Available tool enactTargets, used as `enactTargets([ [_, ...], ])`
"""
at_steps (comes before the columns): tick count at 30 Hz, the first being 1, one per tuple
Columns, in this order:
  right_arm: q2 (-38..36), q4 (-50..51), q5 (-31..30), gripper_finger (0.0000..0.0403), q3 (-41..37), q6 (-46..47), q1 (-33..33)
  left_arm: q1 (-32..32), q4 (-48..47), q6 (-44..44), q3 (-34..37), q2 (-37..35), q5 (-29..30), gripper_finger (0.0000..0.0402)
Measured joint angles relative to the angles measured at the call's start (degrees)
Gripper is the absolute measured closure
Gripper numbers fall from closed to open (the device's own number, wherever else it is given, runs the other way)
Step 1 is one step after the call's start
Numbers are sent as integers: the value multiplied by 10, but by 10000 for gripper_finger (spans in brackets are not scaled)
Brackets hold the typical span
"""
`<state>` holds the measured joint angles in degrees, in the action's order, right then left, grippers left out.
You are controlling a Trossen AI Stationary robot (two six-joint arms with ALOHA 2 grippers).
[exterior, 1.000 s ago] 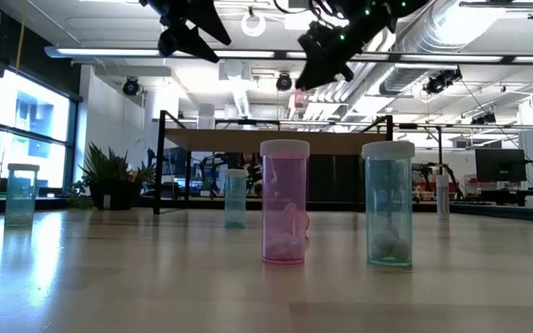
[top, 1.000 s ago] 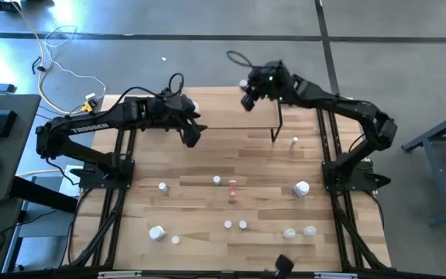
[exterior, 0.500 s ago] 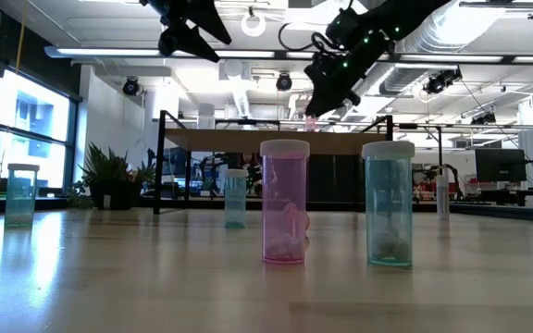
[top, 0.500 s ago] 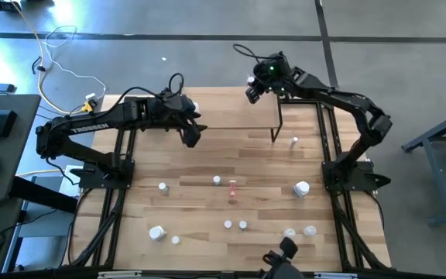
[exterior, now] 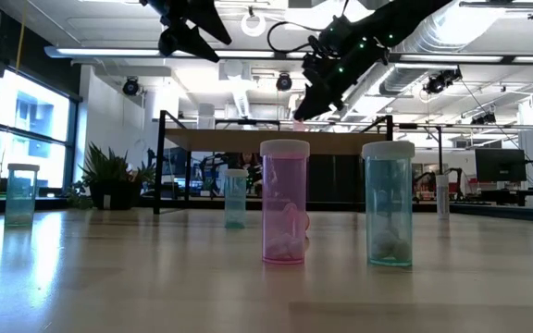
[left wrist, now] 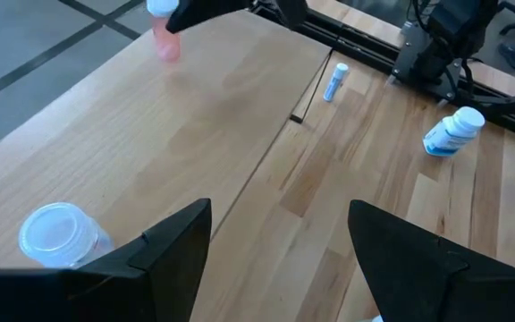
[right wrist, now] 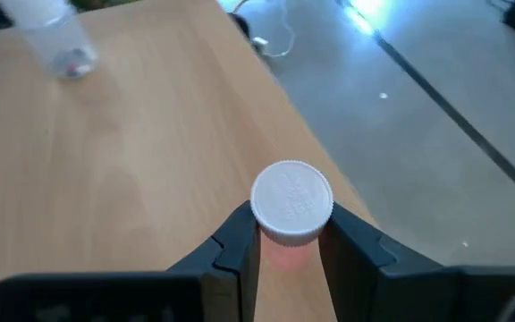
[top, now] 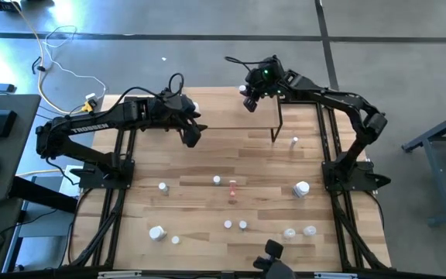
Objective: Pick and place medicine bottles onto shelf by color
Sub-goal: Put the right pink pill bottle on the shelf
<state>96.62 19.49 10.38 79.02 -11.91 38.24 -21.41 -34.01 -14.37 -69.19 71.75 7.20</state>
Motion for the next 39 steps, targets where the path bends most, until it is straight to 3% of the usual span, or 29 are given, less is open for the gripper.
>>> enactTargets([
  [8, 1, 16, 9, 316, 0, -41, 0, 0, 0, 0, 0, 0, 1, 149],
  [29, 2, 37, -2, 314, 0, -36, 0, 0, -1, 1, 0, 0, 0, 149],
  [39, 2, 38, -3, 243, 0, -34, 0, 0, -4, 1, 0, 0, -6, 149],
])
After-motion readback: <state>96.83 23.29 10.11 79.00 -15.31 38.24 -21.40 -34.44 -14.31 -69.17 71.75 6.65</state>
